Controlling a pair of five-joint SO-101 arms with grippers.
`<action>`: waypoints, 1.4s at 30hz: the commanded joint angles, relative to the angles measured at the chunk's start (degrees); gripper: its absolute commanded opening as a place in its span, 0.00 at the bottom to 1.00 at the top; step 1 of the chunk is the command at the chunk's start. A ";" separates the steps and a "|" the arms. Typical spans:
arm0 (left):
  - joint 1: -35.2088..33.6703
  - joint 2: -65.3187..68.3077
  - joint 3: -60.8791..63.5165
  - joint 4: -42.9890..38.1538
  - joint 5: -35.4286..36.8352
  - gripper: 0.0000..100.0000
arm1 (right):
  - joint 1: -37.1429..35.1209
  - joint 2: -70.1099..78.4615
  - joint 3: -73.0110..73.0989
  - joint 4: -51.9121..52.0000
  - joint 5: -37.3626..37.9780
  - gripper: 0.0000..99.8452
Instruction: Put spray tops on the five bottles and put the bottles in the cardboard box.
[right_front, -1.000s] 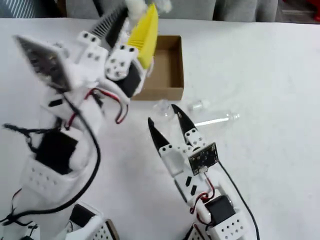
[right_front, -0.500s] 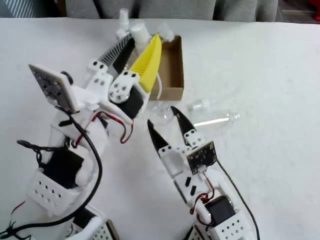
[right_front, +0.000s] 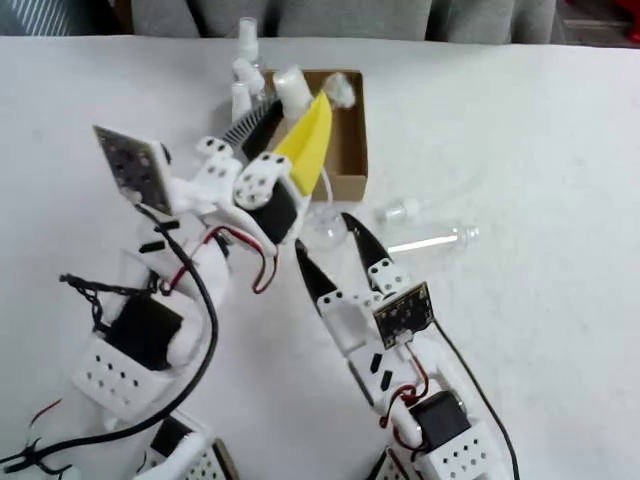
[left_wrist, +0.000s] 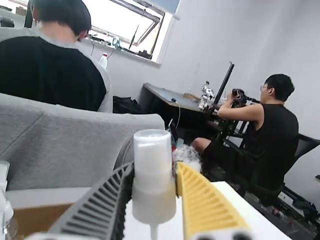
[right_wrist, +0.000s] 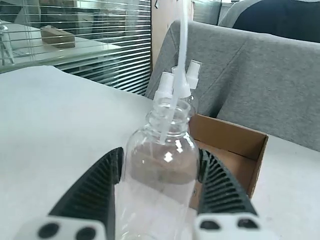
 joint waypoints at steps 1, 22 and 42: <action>0.66 -1.98 3.25 0.26 0.44 0.02 | -0.31 -0.75 0.53 0.22 -0.53 0.04; 7.78 -12.88 23.12 0.79 -9.49 0.03 | 0.04 -0.75 0.53 1.01 -3.60 0.04; 4.97 -13.32 23.03 7.12 -9.41 0.38 | 0.22 -0.84 0.53 2.24 -3.34 0.02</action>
